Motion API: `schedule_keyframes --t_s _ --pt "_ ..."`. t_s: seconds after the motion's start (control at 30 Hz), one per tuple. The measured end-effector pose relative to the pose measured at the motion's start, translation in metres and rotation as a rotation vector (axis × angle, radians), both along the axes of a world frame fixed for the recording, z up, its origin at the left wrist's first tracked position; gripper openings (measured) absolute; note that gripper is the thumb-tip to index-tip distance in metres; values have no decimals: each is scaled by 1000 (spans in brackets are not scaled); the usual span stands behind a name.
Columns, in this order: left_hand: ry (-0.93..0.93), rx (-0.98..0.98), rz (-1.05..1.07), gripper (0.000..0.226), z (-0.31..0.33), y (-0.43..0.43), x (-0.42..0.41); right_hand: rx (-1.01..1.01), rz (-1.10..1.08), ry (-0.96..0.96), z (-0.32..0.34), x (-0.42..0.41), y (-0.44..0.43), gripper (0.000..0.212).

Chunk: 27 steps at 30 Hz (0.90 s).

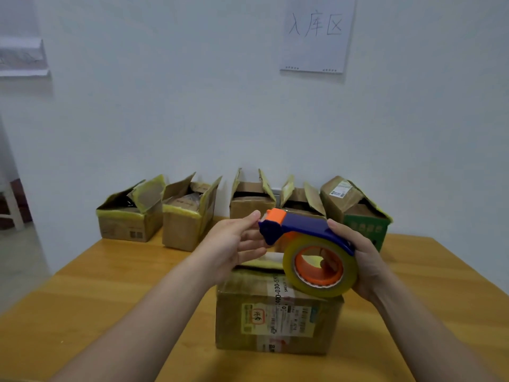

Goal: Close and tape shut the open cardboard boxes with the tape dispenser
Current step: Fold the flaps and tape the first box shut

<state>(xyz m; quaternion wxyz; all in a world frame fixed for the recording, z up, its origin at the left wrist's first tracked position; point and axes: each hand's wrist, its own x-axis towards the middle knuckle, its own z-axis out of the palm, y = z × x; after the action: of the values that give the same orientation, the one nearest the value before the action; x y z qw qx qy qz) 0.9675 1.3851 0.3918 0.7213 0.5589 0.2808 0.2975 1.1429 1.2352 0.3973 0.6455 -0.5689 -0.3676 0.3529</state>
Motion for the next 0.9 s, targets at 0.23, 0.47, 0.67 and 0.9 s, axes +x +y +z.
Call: schedule_keyframes --t_s 0.23,0.47,0.67,0.9 --pt "-225 -329 -131 32 -3 -2 6 122 11 121 -5 2 -2 23" --pt "42 45 -62 19 -7 22 2 16 -1 73 2 1 6 29" --pt "131 -59 -139 10 -16 28 0 -56 5 41 -2 2 6 33" --pt "182 -171 -185 14 -10 33 1 28 -37 88 -12 -3 1 40"
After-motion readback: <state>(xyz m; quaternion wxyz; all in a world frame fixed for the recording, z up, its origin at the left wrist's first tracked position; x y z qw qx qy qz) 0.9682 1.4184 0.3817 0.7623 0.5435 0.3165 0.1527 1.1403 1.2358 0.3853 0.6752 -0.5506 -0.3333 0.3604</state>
